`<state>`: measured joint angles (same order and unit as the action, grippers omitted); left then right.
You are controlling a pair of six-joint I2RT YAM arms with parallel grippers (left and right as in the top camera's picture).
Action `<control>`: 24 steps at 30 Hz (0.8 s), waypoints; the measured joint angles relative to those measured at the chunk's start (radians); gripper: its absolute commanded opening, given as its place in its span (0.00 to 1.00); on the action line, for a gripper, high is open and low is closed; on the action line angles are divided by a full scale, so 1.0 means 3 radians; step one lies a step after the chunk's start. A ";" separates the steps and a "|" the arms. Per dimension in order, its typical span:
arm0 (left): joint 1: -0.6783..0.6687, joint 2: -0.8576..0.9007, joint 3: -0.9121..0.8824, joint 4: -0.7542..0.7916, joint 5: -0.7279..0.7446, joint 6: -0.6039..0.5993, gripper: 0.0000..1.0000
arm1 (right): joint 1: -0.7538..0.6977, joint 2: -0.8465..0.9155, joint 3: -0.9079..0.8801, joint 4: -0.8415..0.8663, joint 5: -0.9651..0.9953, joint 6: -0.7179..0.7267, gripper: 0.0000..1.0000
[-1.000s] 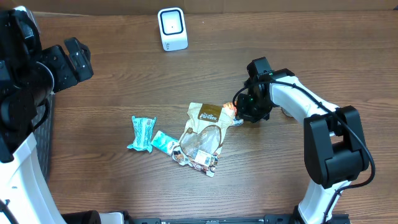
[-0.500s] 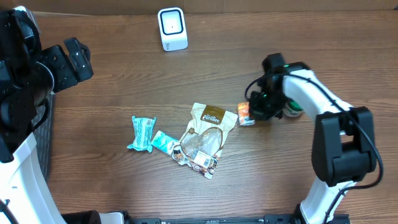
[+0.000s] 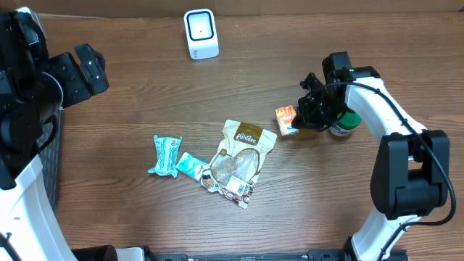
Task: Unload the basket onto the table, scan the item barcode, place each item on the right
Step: 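Grasp the small orange snack packet with the right gripper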
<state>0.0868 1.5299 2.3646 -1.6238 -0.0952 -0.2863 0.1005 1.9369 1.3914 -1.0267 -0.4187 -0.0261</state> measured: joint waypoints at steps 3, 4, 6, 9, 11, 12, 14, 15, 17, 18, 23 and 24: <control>0.0000 0.0000 0.0000 0.0000 0.0000 0.0001 0.99 | 0.0014 0.0000 0.0000 0.0112 -0.0008 -0.0076 0.04; 0.0000 0.0000 0.0000 0.0001 0.0000 0.0000 0.99 | 0.0022 0.0003 0.0000 0.0153 -0.0005 -0.0090 0.04; 0.0000 0.0000 0.0000 0.0000 0.0000 0.0001 0.99 | 0.0048 0.0019 0.0000 0.0215 -0.0001 -0.0118 0.05; 0.0000 0.0000 0.0000 0.0000 0.0000 0.0001 1.00 | 0.0069 0.0076 0.0001 0.0235 0.0014 -0.0149 0.19; 0.0000 0.0000 0.0000 0.0000 0.0000 0.0001 1.00 | 0.0072 0.0126 0.0000 0.0243 0.0028 -0.0174 0.25; 0.0000 0.0000 0.0000 0.0000 0.0000 0.0001 1.00 | 0.0074 0.0151 0.0001 0.0244 0.0032 -0.0172 0.27; 0.0000 0.0000 0.0000 0.0001 0.0000 0.0001 0.99 | 0.0072 0.0200 0.0001 0.0243 0.0041 -0.0159 0.28; 0.0000 0.0000 0.0000 0.0000 0.0000 0.0000 0.99 | 0.0072 0.0219 0.0000 0.0242 0.0048 -0.0136 0.28; 0.0000 0.0000 0.0000 0.0000 0.0000 0.0001 1.00 | 0.0072 0.0243 0.0000 0.0238 0.0057 -0.0083 0.28; 0.0000 0.0000 0.0000 0.0001 0.0000 0.0001 1.00 | 0.0072 0.0243 0.0000 0.0239 0.0062 -0.0043 0.28; 0.0000 0.0000 0.0000 0.0000 0.0000 0.0000 0.99 | 0.0072 0.0243 0.0001 0.0212 0.0103 0.0259 0.27; 0.0000 0.0000 0.0000 0.0000 0.0000 0.0000 1.00 | 0.0072 0.0243 0.0000 0.0203 0.0127 0.0347 0.27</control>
<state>0.0868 1.5299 2.3646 -1.6238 -0.0952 -0.2863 0.1223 2.0098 1.3914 -0.9657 -0.3805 0.0780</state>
